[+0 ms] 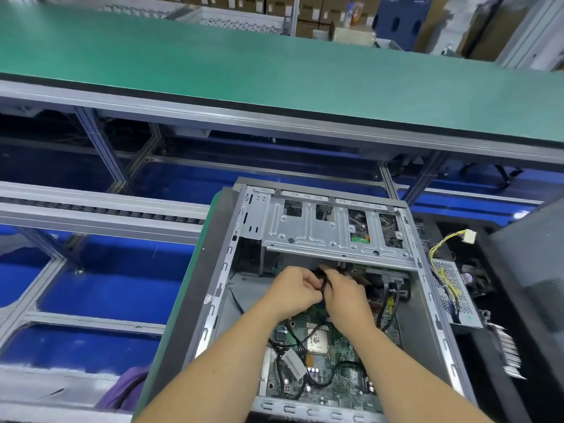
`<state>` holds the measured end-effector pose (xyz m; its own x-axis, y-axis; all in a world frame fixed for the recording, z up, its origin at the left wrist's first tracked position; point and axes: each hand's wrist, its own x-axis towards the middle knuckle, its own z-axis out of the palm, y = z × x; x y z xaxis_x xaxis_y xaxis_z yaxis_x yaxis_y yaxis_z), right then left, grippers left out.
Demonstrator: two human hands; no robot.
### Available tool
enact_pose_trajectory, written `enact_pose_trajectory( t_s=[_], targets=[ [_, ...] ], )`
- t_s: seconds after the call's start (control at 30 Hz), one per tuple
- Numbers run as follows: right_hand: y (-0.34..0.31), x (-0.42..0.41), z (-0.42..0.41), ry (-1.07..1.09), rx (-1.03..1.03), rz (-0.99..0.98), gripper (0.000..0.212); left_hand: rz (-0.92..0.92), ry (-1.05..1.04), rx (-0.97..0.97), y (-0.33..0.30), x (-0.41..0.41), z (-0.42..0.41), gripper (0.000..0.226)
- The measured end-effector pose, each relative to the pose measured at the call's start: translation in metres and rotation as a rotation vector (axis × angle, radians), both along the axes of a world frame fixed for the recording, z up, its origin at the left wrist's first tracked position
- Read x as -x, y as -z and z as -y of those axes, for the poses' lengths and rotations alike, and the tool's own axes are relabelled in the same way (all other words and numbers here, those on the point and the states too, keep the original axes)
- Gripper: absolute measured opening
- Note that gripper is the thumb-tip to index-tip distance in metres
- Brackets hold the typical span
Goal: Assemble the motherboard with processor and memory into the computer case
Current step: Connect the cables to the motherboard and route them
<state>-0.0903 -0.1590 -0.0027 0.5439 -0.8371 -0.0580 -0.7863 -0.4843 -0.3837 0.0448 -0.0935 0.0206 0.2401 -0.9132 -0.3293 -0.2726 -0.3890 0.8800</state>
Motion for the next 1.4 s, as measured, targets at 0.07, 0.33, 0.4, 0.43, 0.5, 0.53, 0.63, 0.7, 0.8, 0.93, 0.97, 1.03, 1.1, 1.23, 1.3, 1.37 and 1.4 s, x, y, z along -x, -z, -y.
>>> enact_pose_trajectory(
  t_s=[0.07, 0.33, 0.4, 0.43, 0.5, 0.53, 0.63, 0.7, 0.8, 0.93, 0.97, 1.03, 1.1, 1.23, 1.3, 1.37, 1.4],
  targets=[
    [0.000, -0.001, 0.001, 0.040, -0.052, 0.030, 0.039, 0.116, 0.059, 0.003, 0.002, 0.002, 0.000, 0.012],
    [0.003, 0.006, 0.009, 0.273, -0.192, 0.272, 0.032, 0.392, 0.333, 0.025, 0.010, 0.004, -0.001, 0.025],
    [0.007, 0.010, 0.011, 0.309, -0.153, 0.230, 0.027, 0.499, 0.341, 0.040, 0.012, 0.004, 0.000, 0.040],
    [0.008, 0.011, 0.011, 0.314, -0.148, 0.191, 0.026, 0.548, 0.333, 0.048, 0.012, 0.005, 0.001, 0.044],
    [0.008, 0.010, 0.011, 0.287, -0.174, 0.137, 0.031, 0.697, 0.333, 0.057, 0.011, 0.007, 0.004, 0.045],
    [0.008, 0.009, 0.011, 0.264, -0.188, 0.115, 0.036, 0.764, 0.328, 0.052, 0.010, 0.006, 0.005, 0.044],
    [0.006, 0.004, 0.010, 0.225, -0.193, 0.077, 0.044, 0.811, 0.303, -0.027, 0.015, -0.001, 0.008, 0.043],
    [0.005, 0.003, 0.013, 0.217, -0.172, 0.054, 0.045, 0.793, 0.291, -0.102, 0.020, -0.005, 0.007, 0.046],
    [0.005, 0.003, 0.014, 0.192, -0.182, 0.054, 0.044, 0.679, 0.238, -0.166, 0.026, -0.008, 0.006, 0.054],
    [0.006, 0.003, 0.017, 0.182, -0.218, 0.042, 0.046, 0.678, 0.197, -0.161, 0.027, -0.008, 0.011, 0.052],
    [0.005, 0.003, 0.019, 0.175, -0.222, 0.009, 0.047, 0.677, 0.187, -0.155, 0.027, -0.007, 0.012, 0.052],
    [0.003, 0.001, 0.021, 0.150, -0.206, -0.069, 0.049, 0.691, 0.167, -0.119, 0.025, -0.007, 0.013, 0.049],
    [0.003, -0.001, 0.023, 0.134, -0.183, -0.118, 0.052, 0.709, 0.127, -0.083, 0.023, -0.008, 0.013, 0.044],
    [0.005, -0.003, 0.024, 0.157, -0.173, -0.147, 0.046, 0.744, 0.103, -0.047, 0.020, -0.009, 0.013, 0.028],
    [0.006, -0.002, 0.024, 0.153, -0.171, -0.110, 0.044, 0.778, 0.133, -0.045, 0.020, -0.008, 0.015, 0.026],
    [0.007, -0.001, 0.022, 0.126, -0.164, -0.083, 0.045, 0.761, 0.194, -0.071, 0.024, -0.009, 0.016, 0.036],
    [0.007, 0.000, 0.022, 0.119, -0.165, -0.077, 0.045, 0.744, 0.238, -0.091, 0.026, -0.010, 0.016, 0.043]
  ],
)
